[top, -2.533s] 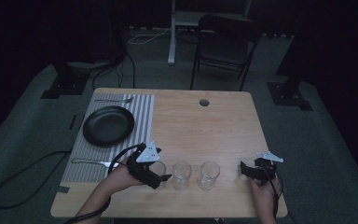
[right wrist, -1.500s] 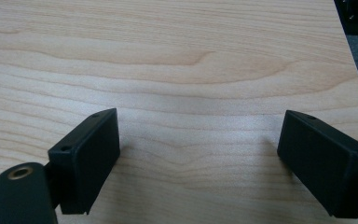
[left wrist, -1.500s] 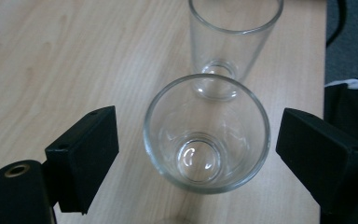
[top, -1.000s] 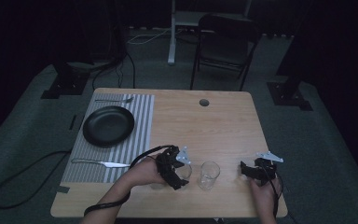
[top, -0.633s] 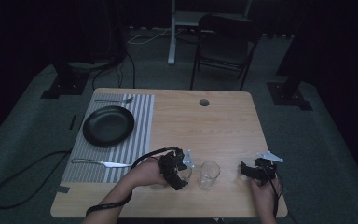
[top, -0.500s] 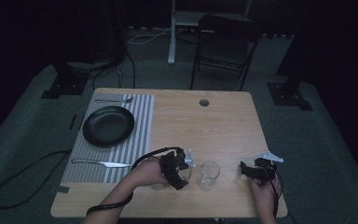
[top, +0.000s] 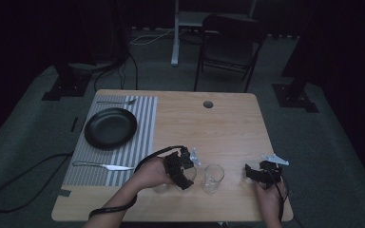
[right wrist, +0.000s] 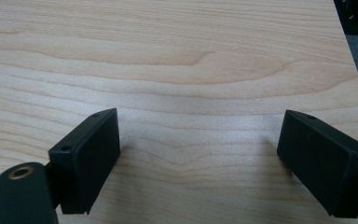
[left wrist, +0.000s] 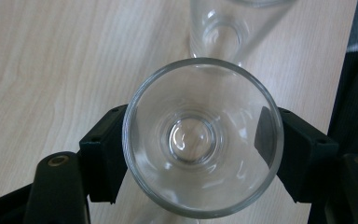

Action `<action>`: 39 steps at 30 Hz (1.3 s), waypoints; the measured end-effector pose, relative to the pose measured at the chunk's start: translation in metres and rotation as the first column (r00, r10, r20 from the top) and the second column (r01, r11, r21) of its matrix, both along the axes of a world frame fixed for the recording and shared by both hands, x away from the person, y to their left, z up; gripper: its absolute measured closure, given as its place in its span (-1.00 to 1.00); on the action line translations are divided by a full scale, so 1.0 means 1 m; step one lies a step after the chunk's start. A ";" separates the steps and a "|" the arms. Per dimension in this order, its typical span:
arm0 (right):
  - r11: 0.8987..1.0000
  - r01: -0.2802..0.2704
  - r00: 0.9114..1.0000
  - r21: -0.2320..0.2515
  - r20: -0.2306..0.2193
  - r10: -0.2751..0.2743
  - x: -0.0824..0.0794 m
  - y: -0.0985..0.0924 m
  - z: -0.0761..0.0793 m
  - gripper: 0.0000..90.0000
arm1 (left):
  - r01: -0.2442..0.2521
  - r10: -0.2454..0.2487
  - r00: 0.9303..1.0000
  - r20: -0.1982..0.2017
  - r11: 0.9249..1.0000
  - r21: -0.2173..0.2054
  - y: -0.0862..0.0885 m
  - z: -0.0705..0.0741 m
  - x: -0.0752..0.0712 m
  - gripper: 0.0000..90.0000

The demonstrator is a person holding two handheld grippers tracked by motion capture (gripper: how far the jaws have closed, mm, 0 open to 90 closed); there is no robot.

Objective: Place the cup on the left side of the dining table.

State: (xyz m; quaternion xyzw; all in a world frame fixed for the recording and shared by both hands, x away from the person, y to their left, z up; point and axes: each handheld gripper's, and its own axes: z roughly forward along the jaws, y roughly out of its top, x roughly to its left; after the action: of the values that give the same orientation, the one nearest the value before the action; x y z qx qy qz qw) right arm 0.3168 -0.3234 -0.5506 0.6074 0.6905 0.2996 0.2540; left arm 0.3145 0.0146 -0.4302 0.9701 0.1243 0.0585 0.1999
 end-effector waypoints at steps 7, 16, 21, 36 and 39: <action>1.000 0.000 1.000 0.000 0.000 0.000 0.000 0.000 0.000 -0.72 | -0.060 0.061 0.998 0.025 0.997 -0.041 0.004 0.007 0.009 -0.36; 1.000 0.000 1.000 0.000 0.001 0.000 0.000 0.000 0.000 -0.72 | -0.147 0.151 0.988 0.043 0.986 -0.075 0.011 0.015 0.024 -0.36; 1.000 0.000 1.000 -0.001 0.000 0.000 0.000 0.000 0.000 -0.72 | -0.221 0.227 0.973 0.043 0.970 -0.099 0.022 0.017 0.034 -0.36; 1.000 0.001 1.000 0.000 0.001 -0.001 0.000 0.000 0.000 -0.72 | -0.352 0.360 0.932 0.046 0.928 -0.121 0.063 0.025 0.053 -0.36; 1.000 0.000 1.000 0.000 0.001 0.000 0.000 0.000 0.000 -0.72 | -0.375 0.381 0.923 0.044 0.921 -0.110 0.074 0.025 0.055 -0.36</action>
State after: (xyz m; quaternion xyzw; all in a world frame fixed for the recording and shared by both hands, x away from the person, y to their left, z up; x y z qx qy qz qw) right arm 0.3168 -0.3234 -0.5506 0.6074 0.6902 0.2999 0.2544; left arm 0.3699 0.0881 -0.4048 0.9143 0.3055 0.1209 0.2368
